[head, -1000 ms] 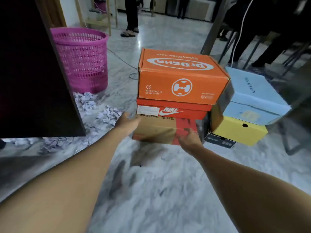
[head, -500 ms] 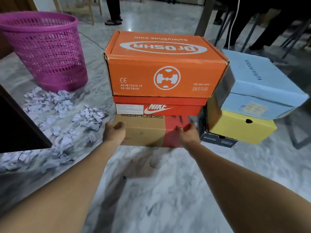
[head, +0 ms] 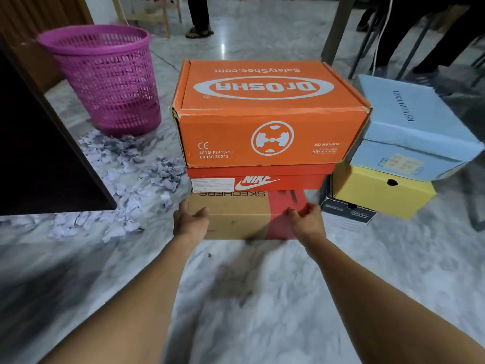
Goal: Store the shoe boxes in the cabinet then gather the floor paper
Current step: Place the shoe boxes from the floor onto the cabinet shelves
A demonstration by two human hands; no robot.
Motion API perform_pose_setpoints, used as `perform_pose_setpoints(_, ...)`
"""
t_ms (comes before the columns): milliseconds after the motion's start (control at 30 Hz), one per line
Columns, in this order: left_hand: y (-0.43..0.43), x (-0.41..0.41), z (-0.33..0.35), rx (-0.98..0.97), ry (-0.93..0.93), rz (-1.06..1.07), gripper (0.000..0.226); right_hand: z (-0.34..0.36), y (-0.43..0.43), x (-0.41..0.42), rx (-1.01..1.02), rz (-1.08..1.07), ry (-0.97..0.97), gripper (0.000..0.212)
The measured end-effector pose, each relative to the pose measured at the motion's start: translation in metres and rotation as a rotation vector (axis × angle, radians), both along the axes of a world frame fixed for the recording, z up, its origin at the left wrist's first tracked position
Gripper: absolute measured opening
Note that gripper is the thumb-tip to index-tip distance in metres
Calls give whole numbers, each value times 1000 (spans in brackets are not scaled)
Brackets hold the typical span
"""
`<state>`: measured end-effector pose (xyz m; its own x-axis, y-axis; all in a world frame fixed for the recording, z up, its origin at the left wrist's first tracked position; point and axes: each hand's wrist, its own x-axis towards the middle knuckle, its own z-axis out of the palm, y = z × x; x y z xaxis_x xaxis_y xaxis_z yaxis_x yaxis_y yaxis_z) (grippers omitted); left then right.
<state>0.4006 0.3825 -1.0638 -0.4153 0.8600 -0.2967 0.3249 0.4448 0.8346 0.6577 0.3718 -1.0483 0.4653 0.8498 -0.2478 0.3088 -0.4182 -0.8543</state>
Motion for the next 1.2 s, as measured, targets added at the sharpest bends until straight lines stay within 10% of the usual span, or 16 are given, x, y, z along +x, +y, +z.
perform_pose_setpoints(300, -111, -17, 10, -22, -78, 54, 54, -7, -105, -16, 47, 31, 75, 77)
perform_pose_setpoints(933, -211, -19, 14, -14, -61, 206, 52, -13, -193, -35, 119, -28, 47, 55)
perform_pose_setpoints(1200, -178, -34, 104, 424, -249, 715, 35, 61, -164, -5, 572, -436, 97, 50)
